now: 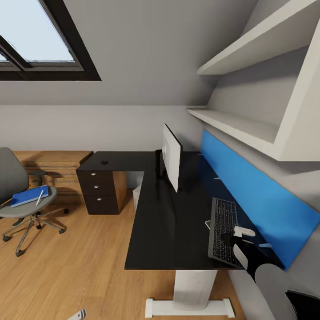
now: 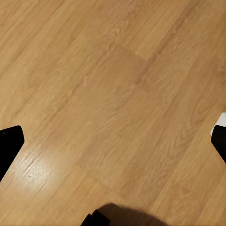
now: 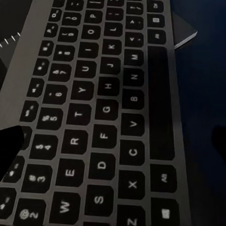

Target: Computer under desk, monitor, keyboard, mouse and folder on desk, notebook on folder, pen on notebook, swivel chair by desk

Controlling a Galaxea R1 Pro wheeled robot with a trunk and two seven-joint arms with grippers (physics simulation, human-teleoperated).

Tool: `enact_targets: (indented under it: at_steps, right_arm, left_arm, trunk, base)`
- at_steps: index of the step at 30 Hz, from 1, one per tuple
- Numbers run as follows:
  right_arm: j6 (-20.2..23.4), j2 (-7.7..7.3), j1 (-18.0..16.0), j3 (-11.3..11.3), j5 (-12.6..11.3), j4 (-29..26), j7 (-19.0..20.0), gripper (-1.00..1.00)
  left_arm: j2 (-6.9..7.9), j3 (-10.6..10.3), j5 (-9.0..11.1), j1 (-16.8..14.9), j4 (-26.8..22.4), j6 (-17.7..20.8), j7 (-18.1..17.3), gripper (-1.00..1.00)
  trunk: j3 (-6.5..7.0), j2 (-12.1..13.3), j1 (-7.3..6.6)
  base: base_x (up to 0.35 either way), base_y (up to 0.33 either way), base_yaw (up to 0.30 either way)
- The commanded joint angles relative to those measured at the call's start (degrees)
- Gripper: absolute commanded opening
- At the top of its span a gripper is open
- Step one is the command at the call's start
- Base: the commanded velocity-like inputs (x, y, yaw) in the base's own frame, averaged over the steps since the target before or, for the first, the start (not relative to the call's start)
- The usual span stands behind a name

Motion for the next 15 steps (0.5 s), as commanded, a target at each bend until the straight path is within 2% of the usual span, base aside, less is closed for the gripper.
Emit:
enact_targets:
  at_steps: [1,15]
  right_arm:
    - [0.3,-0.02,0.0,0.1,-0.3,-0.1,-0.2,1.00]
    - [0.3,-0.06,0.0,0.0,-0.3,-0.1,-0.2,1.00]
  left_arm:
    - [0.08,-0.5,0.6,-0.1,0.0,-0.4,0.4,1.00]
    - [0.01,-0.6,0.5,-0.1,0.0,-0.4,0.4,1.00]
  trunk:
    - [-0.26,-0.5,0.23]
    - [-2.77,-6.1,3.31]
  base:
    - [0.000,0.000,0.000]
    - [0.000,0.000,0.000]
